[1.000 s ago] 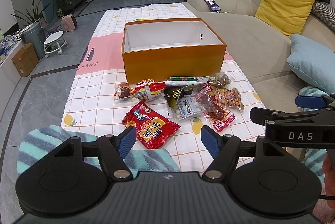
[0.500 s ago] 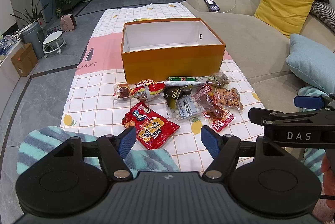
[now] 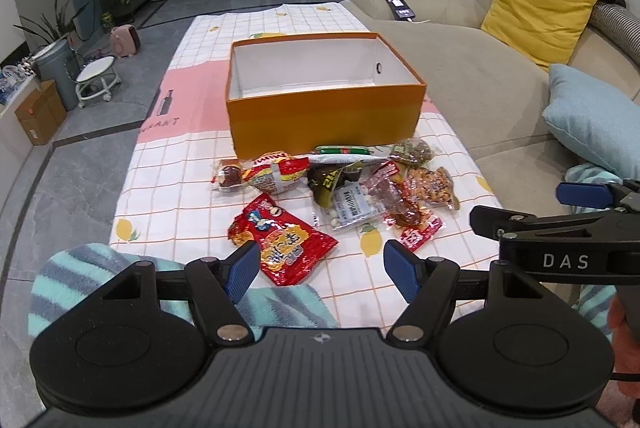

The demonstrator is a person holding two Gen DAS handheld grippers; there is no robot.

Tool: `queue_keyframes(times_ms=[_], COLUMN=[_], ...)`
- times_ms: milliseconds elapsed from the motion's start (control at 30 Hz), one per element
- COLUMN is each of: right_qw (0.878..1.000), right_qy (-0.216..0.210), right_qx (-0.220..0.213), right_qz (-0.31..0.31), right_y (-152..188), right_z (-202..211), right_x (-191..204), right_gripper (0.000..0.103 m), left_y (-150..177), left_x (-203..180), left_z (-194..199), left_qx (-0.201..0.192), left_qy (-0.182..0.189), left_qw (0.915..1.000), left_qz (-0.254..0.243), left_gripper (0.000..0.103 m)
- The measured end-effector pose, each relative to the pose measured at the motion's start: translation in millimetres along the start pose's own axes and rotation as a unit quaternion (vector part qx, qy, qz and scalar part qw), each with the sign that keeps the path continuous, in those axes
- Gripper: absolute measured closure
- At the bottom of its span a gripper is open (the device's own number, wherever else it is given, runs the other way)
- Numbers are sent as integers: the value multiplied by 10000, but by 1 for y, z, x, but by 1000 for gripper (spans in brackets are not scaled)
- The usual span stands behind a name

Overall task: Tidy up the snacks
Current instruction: 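Grasp the red Mimi chip bag with the left gripper while the right grasps a clear snack bag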

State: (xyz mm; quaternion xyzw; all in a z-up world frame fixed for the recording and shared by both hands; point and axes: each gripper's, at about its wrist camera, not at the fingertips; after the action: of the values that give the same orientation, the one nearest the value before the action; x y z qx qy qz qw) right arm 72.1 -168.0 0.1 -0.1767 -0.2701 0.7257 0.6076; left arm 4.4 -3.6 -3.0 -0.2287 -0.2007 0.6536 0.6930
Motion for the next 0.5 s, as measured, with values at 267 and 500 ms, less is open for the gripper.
queue_keyframes(times_ms=[267,500], right_qw=[9997,9995], right_qy=[-121,-212], right_qx=[-140,96], right_qz=[173,204], right_y=[-9,-18], right_z=[-7,-38], right_x=[-2,-10], right_gripper=[4,21], left_y=[-25,-50], left_x=[13,28], left_z=[-8,-41], left_qx=[117,440], left_qy=[328,390], left_qw=[9994,9983], left_qz=[-37,43], left_gripper=[30,39])
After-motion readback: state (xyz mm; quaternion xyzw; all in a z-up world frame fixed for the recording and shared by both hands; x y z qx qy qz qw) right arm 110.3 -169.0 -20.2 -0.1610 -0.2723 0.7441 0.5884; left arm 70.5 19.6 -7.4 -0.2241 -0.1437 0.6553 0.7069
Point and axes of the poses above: each gripper's, at about its wrist camera, not at the fingertips, and z roughly against the way its jaws point, x to its left, y to its underside, and after that the axes turned 5 degrees about x, right-handed
